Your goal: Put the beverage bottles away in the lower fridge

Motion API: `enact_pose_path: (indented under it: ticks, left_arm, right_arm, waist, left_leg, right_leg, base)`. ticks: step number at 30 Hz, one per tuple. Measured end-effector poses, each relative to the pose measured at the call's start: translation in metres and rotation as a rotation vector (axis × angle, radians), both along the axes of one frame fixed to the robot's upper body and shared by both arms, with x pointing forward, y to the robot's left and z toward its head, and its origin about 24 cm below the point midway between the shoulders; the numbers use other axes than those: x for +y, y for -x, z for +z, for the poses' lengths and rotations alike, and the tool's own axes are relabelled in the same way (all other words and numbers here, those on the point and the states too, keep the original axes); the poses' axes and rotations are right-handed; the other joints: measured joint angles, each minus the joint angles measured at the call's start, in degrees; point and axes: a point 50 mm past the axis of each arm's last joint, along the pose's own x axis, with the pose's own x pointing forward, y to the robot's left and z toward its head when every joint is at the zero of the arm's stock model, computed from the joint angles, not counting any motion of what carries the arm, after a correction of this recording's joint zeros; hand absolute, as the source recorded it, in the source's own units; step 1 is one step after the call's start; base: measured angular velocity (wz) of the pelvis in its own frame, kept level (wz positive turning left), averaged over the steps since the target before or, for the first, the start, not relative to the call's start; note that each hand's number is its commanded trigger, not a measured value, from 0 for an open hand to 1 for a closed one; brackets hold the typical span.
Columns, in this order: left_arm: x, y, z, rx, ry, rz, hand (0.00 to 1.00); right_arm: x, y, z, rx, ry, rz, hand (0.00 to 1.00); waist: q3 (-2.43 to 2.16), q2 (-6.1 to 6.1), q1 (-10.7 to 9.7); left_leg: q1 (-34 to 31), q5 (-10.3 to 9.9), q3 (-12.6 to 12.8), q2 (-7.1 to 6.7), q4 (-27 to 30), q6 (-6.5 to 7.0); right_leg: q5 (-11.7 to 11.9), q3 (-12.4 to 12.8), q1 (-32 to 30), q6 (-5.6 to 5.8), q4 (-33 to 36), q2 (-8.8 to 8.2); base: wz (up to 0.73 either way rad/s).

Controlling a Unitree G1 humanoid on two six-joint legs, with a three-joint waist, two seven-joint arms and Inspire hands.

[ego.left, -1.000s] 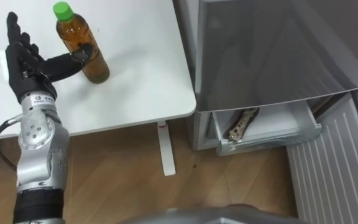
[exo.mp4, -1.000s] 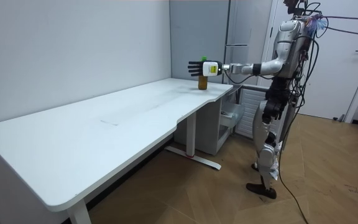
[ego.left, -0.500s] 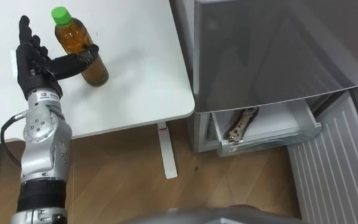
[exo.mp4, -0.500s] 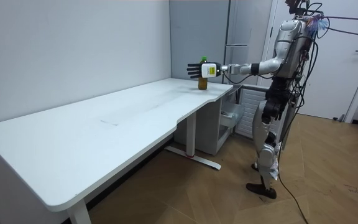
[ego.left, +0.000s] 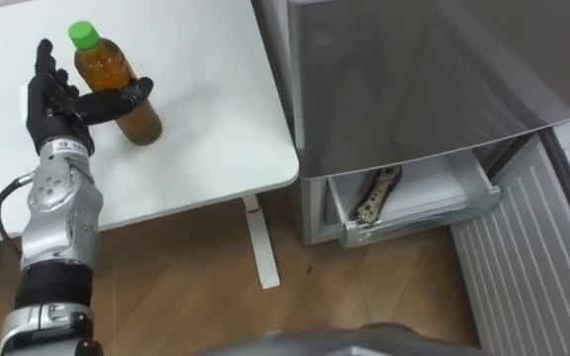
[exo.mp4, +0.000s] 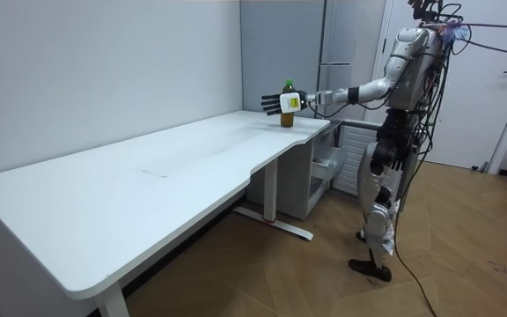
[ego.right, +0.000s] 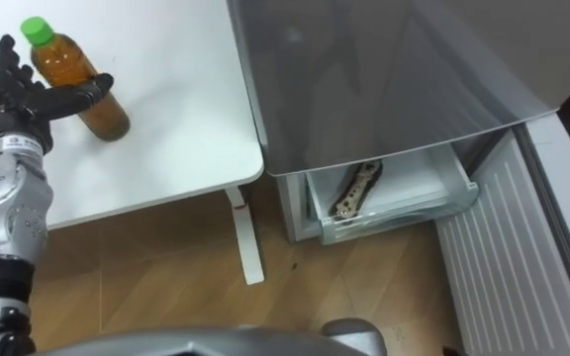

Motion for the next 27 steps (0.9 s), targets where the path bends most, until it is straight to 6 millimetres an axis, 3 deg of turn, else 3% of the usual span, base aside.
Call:
enact_pose_path:
  ticks: [23, 24, 25, 26, 27]
  left_arm:
    - [-0.0020, -0.0071, -0.0024, 0.013, 0.060, -0.023, 0.01]
    - [-0.0020, -0.0070, -0.0024, 0.013, 0.060, -0.023, 0.13]
    - [-0.0020, -0.0071, -0.0024, 0.013, 0.060, -0.023, 0.50]
    - [-0.0020, -0.0071, -0.0024, 0.013, 0.060, -0.023, 0.71]
    - [-0.0020, -0.0070, -0.0024, 0.013, 0.060, -0.023, 0.79]
  right_arm:
    - [-0.0004, -0.0006, 0.0001, 0.027, 0.012, 0.069, 0.00]
    - [-0.0004, -0.0003, 0.0000, 0.028, 0.012, 0.069, 0.00]
    - [-0.0004, 0.0001, 0.0000, 0.029, 0.012, 0.068, 0.00]
    - [-0.0004, 0.0002, 0.0000, 0.030, 0.012, 0.068, 0.00]
    - [-0.0003, 0.0002, 0.0000, 0.030, 0.012, 0.068, 0.00]
  waist:
    - [-0.08, 0.27, -0.44]
    - [-0.08, 0.26, -0.46]
    - [-0.08, 0.26, -0.48]
    - [-0.08, 0.26, -0.50]
    - [-0.08, 0.26, -0.50]
  left_leg:
    - [-0.12, -0.05, 1.31, 0.04, -0.10, 0.07]
    - [-0.13, -0.05, 1.31, 0.04, -0.10, 0.07]
    - [-0.13, -0.05, 1.32, 0.04, -0.10, 0.07]
    - [-0.13, -0.05, 1.33, 0.04, -0.10, 0.07]
    - [-0.13, -0.05, 1.33, 0.04, -0.10, 0.07]
  right_leg:
    - [-0.14, 0.70, -1.52, -0.09, 0.98, 0.07]
    - [-0.14, 0.70, -1.53, -0.09, 0.97, 0.07]
    - [-0.14, 0.70, -1.54, -0.09, 0.97, 0.06]
    - [-0.14, 0.70, -1.55, -0.09, 0.97, 0.06]
    - [-0.14, 0.70, -1.55, -0.09, 0.97, 0.06]
  base:
    - [-0.02]
    - [0.00]
    - [0.00]
    - [0.00]
    - [0.00]
